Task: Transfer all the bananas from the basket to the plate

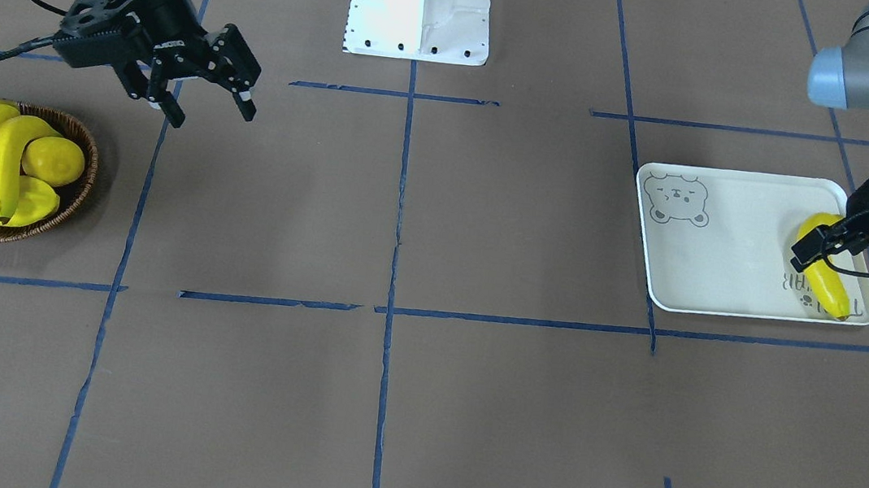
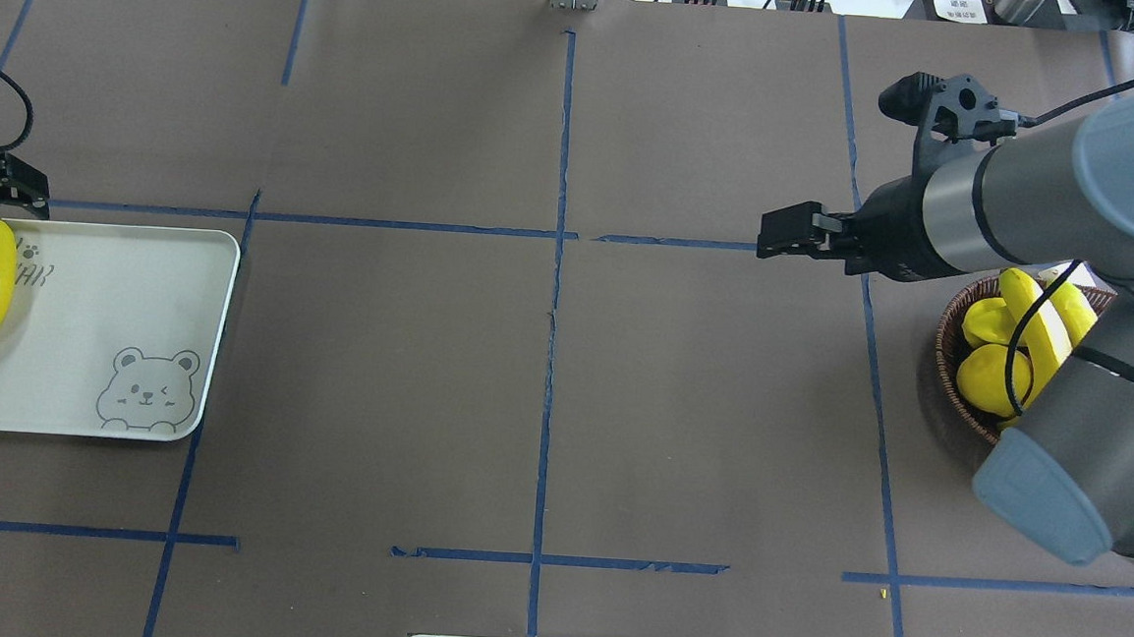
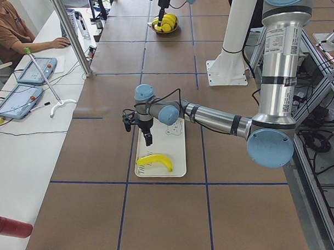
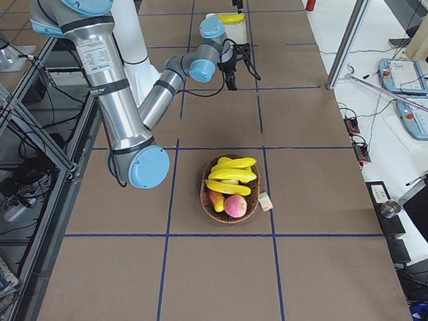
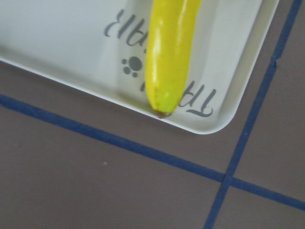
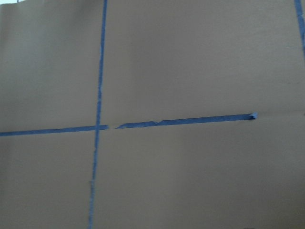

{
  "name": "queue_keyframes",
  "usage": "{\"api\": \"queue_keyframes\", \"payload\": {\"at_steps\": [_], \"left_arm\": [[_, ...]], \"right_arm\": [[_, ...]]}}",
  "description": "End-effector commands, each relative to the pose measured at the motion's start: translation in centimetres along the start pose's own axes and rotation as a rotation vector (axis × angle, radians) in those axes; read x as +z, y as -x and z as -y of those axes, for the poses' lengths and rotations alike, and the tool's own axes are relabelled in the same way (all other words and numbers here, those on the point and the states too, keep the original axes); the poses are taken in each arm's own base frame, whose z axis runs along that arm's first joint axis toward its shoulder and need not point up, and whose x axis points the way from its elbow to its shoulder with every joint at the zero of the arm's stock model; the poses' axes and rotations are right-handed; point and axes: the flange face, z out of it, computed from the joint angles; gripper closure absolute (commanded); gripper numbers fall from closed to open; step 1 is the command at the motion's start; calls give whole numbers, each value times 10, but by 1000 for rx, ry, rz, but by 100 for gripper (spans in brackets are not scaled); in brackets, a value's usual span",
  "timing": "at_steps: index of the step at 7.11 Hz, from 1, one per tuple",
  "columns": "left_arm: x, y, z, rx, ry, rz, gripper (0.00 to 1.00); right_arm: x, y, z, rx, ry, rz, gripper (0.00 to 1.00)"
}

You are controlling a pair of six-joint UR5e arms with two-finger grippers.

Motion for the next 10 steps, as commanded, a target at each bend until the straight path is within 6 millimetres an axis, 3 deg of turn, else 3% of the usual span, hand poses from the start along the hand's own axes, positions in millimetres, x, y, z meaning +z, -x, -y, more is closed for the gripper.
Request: {"api": "queue_keyframes", "payload": {"at_steps": [1, 2, 4, 5, 6, 8, 9, 10], "left_arm": [[-33, -28, 6, 5, -37, -63, 0], [-36, -31, 6, 9, -41, -70, 0], [-34, -35, 2, 16, -34, -71, 0], [-34, -35, 2, 16, -34, -72, 0], [-34, -35, 2, 16, -34, -72, 0], [-34, -37, 2, 17, -34, -73, 0], [-35, -37, 2, 16, -35, -75, 0], [-36, -38, 2, 17, -36, -76, 0]], "right_arm": [[-29, -118, 21, -78, 73, -75, 1], [-39, -165, 28, -55, 88, -101, 1], [-24, -202, 17, -57, 112, -139, 1], [-24, -234, -8, -84, 95, -122, 1], [-28, -253, -26, -99, 80, -110, 1], [-19, -285, -42, -130, 120, -144, 12], [-2, -311, -46, -166, 161, -170, 18], [4, -315, -45, -179, 170, -175, 30]]}}
